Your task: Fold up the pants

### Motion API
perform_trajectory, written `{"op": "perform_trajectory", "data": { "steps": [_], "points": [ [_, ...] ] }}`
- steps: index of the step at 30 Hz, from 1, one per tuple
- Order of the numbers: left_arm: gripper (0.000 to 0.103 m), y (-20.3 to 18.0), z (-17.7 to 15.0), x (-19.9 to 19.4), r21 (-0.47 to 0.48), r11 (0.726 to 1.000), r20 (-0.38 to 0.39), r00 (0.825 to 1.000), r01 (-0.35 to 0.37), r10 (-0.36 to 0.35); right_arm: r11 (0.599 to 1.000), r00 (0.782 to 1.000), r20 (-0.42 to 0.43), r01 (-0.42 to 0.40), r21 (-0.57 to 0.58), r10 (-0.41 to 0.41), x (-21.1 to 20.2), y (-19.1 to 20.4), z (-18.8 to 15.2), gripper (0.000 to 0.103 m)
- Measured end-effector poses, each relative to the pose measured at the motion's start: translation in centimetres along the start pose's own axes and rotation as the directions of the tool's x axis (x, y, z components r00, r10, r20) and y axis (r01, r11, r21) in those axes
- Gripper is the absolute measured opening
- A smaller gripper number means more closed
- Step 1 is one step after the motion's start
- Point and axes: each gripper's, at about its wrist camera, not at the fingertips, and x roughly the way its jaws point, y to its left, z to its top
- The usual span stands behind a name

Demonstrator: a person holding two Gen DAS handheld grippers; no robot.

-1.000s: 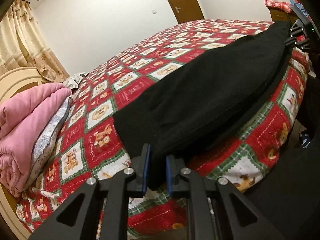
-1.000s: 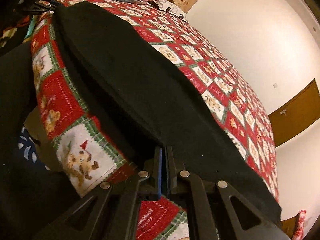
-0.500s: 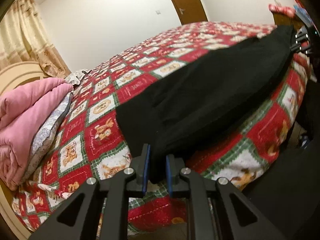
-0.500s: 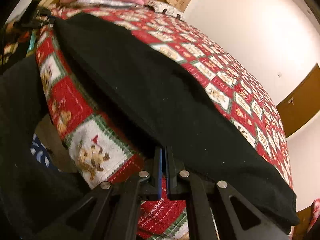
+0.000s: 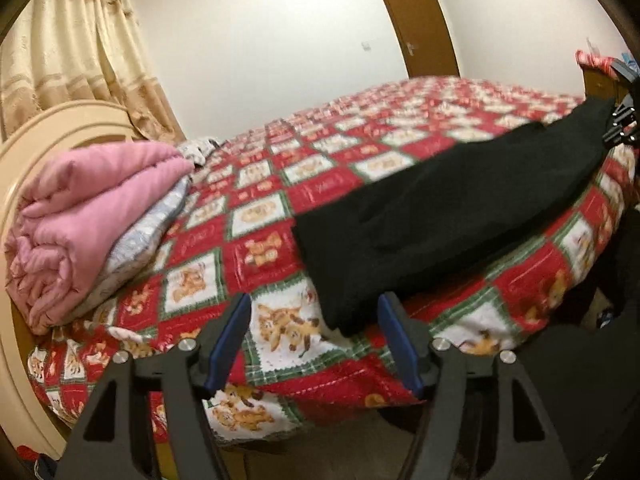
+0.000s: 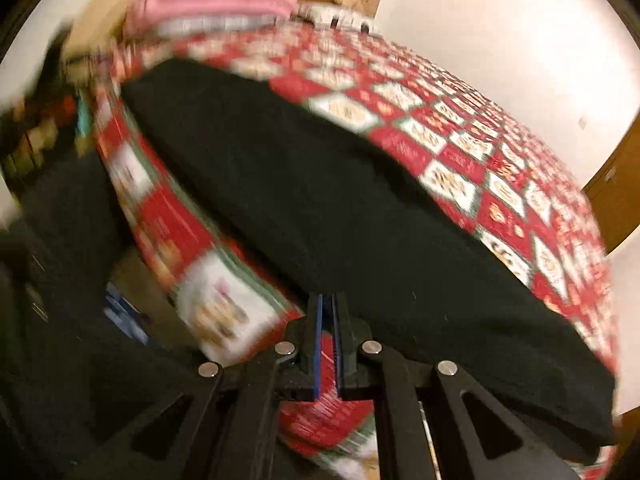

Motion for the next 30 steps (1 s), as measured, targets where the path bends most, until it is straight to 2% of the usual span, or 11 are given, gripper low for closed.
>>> {"op": "perform_trajectory", "data": {
  "steps": [2,4,8,12,15,19,22,24,26,27,30],
  "points": [
    [0.072,-1.5,1.1,-0.3,0.015,1.0,0.027,1.0,0.007,-0.007,0.997,0.997,0.057,-0.058,0.05,0.055,-0.3,-0.1,2.2,0.005],
    [0.072,-3.4,2.6,0.1,0.014,0.998,0.04,0.997,0.06,-0.06,0.987,0.99,0.096,-0.117,0.109,0.106,0.6,-0.2,5.1,0.005],
    [0.072,-7.3,5.3,2.5,-0.003,0.994,0.044,0.993,0.107,-0.107,0.962,0.984,0.1,-0.167,0.216,0.148,4.5,0.1,11.0,0.005],
    [0.072,-10.6,7.3,5.4,-0.043,0.987,0.028,0.987,0.157,-0.156,0.912,0.971,0.067,-0.238,0.333,0.229,10.1,-0.4,15.6,0.005],
    [0.072,-12.4,7.9,6.7,-0.053,0.978,-0.004,0.98,0.2,-0.2,0.883,0.957,0.04,-0.28,0.376,0.286,13.2,-0.3,17.5,0.005],
    [0.072,-13.9,7.7,7.5,-0.03,0.975,-0.04,0.974,0.22,-0.221,0.809,0.924,0.023,-0.347,0.474,0.382,17.0,-0.8,19.3,0.005],
    [0.073,-14.2,6.8,8.1,-0.059,0.966,-0.068,0.965,0.251,-0.255,0.757,0.899,0.014,-0.378,0.533,0.439,19.2,-1.1,19.9,0.007],
    [0.073,-13.9,6.6,8.1,-0.086,0.961,-0.058,0.962,0.262,-0.268,0.736,0.888,0.002,-0.383,0.558,0.46,20.2,-1.1,20.2,0.019],
    [0.074,-13.8,6.6,8.1,-0.096,0.958,-0.056,0.96,0.27,-0.276,0.716,0.872,-0.01,-0.395,0.576,0.489,21.1,-1.0,20.2,0.048],
    [0.074,-13.9,6.6,8.1,-0.099,0.957,-0.054,0.959,0.272,-0.278,0.71,0.867,-0.02,-0.395,0.583,0.498,21.4,-0.9,20.3,0.051],
    [0.074,-13.8,6.5,8.1,-0.102,0.956,-0.047,0.959,0.274,-0.28,0.735,0.876,-0.047,-0.372,0.567,0.48,21.8,-0.4,20.6,0.051]
  ]
}}
